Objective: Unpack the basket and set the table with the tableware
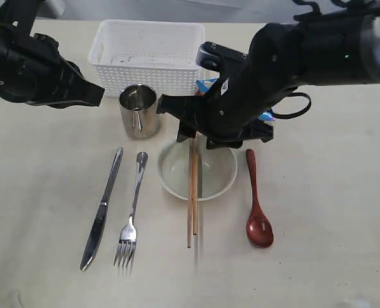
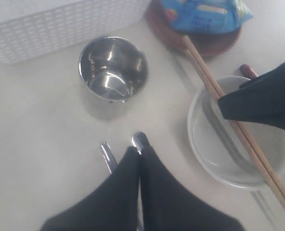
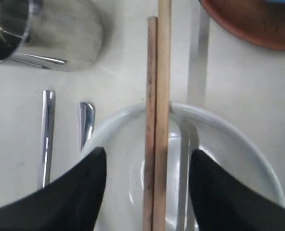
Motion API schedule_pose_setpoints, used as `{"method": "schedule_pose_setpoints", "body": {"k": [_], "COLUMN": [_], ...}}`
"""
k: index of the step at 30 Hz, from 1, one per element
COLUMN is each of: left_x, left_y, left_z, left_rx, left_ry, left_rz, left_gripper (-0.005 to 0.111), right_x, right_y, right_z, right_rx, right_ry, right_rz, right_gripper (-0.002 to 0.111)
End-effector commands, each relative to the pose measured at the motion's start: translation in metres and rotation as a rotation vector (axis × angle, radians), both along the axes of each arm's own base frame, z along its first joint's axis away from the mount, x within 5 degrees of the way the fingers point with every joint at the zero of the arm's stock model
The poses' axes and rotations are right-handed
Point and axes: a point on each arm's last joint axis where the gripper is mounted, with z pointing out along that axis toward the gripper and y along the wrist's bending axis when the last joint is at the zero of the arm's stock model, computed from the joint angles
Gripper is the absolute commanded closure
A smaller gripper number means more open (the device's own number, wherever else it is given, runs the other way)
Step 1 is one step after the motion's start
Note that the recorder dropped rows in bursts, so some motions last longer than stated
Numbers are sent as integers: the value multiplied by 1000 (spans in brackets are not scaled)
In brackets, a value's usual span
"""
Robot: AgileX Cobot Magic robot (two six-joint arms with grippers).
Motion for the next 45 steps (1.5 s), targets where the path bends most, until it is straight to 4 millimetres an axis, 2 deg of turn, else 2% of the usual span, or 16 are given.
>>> {"method": "schedule_pose_setpoints", "body": {"k": [1, 6, 8, 10, 14, 15, 23, 30, 31, 33, 34, 36, 39, 41, 45], "left_x": [-1, -1, -1, -1, -1, -1, -1, -1, -1, -1, -1, -1, -1, -1, -1], "left_y": [-1, -1, -1, -1, -1, -1, -1, -1, -1, -1, -1, -1, -1, -1, -1], "left_z": [2, 2, 2, 2, 2, 2, 2, 2, 2, 2, 2, 2, 2, 2, 2], "left_rx": [-9, -9, -9, -9, -9, -9, -9, -9, -9, -11, -9, -9, -9, -9, -9], "left_ry": [-13, -13, -13, -13, -13, -13, -13, -13, -13, -12, -12, -12, -12, -12, -12], "left_rz": [8, 8, 8, 8, 8, 8, 8, 8, 8, 9, 8, 8, 8, 8, 8], "left_gripper": [107, 107, 107, 107, 107, 107, 107, 107, 107, 107, 107, 107, 107, 107, 107], "right_x": [-5, -18, -24, -30, -44, -46, -69, -85, -87, -96, -101, -111, -124, -136, -161], "right_y": [-9, -25, -34, -41, -53, -55, -73, -86, -88, -102, -116, -149, -184, -202, -223], "right_z": [36, 82, 99, 112, 135, 138, 173, 194, 195, 194, 187, 170, 146, 130, 103], "right_rx": [12, 6, -10, -18, -2, 6, 82, 121, 113, -13, -54, -102, -159, -208, -307], "right_ry": [-109, -254, -321, -371, -421, -423, -534, -609, -616, -685, -729, -829, -920, -983, -1092], "right_rz": [37, 92, 116, 129, 134, 128, 111, 110, 116, 234, 259, 169, -5, -111, -255], "right_gripper": [58, 58, 62, 74, 106, 108, 109, 109, 109, 109, 109, 109, 109, 109, 109]}}
